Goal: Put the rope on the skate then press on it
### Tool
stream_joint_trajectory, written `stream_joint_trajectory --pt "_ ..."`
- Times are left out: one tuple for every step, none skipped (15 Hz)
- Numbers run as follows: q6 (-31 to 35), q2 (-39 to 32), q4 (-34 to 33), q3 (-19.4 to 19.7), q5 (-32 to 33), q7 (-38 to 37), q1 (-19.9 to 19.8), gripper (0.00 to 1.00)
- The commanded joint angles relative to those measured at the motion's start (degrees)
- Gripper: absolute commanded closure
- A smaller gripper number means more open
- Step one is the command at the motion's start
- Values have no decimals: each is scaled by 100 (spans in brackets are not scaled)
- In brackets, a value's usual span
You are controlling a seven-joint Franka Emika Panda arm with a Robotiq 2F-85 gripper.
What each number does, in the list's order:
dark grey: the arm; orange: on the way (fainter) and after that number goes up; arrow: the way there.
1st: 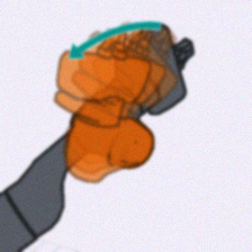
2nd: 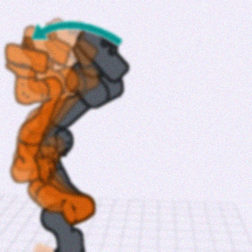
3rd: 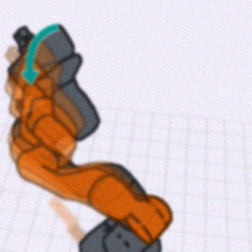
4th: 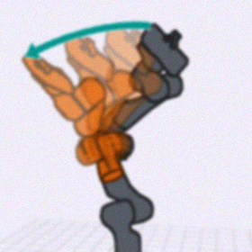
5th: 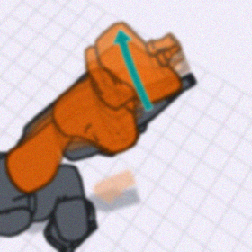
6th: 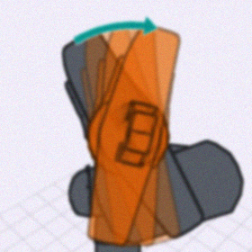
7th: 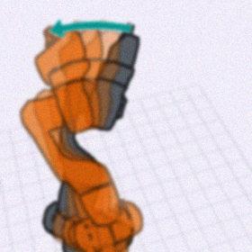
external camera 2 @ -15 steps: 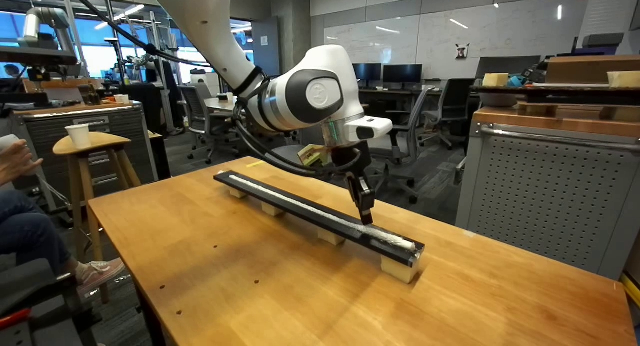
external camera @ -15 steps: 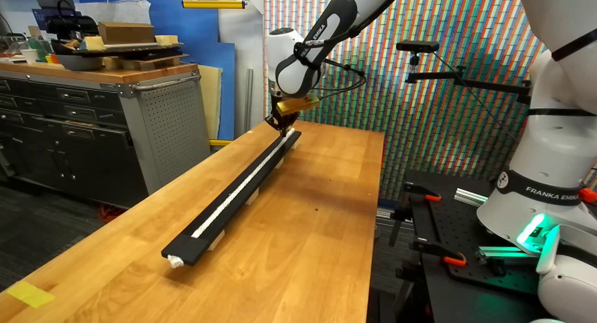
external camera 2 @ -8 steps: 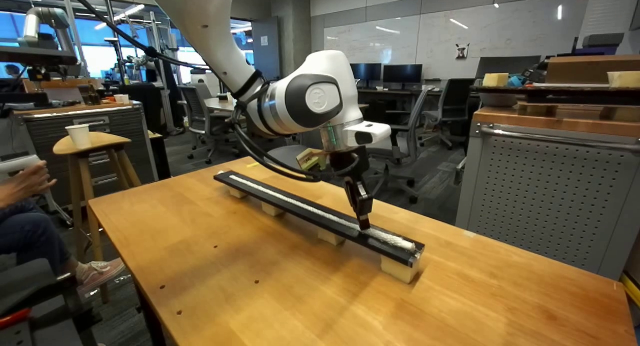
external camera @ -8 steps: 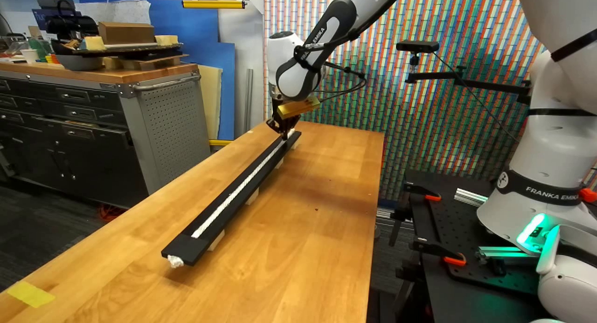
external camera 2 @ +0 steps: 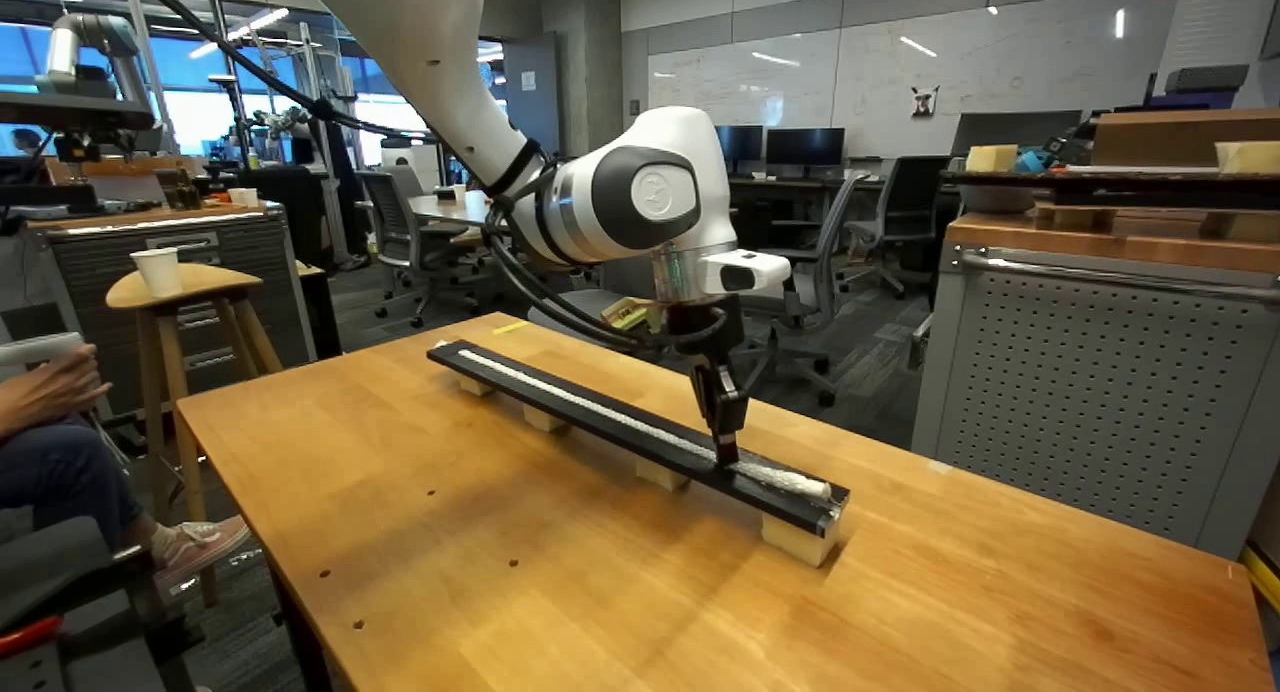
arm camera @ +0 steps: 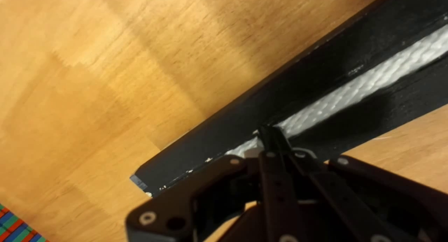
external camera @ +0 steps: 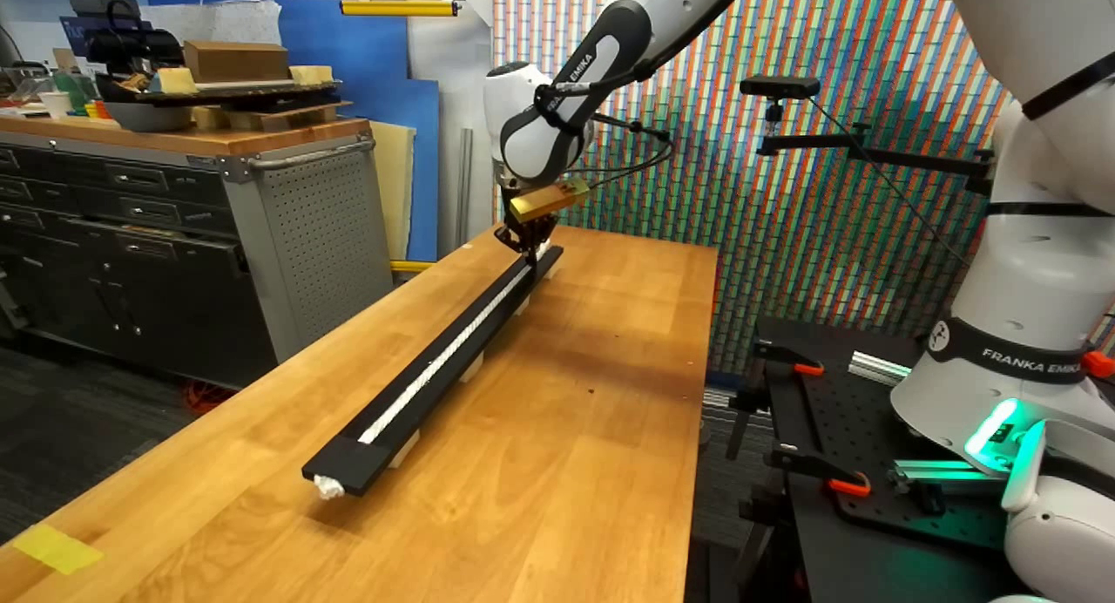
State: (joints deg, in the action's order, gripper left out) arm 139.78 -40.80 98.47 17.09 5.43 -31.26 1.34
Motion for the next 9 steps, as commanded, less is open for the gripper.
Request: stream_joint_trajectory --pt "-157 -345 -347 -102 -105 35 -155 100" --pt "-118 -281 -292 -92 -83 15 -143 100" --pt "-47 -206 -215 -78 -62 -3 -120 100" --pt "40 -110 -111 -59 -33 -15 -90 100" --pt "105 -46 -42 -41 -11 -29 -68 100" --pt "195 43 58 -16 18 -44 -40 100" --pt "259 89 112 7 35 -58 -25 100" --pt "326 137 167 26 39 -63 -23 100" --pt "385 154 191 47 35 -73 -25 100"
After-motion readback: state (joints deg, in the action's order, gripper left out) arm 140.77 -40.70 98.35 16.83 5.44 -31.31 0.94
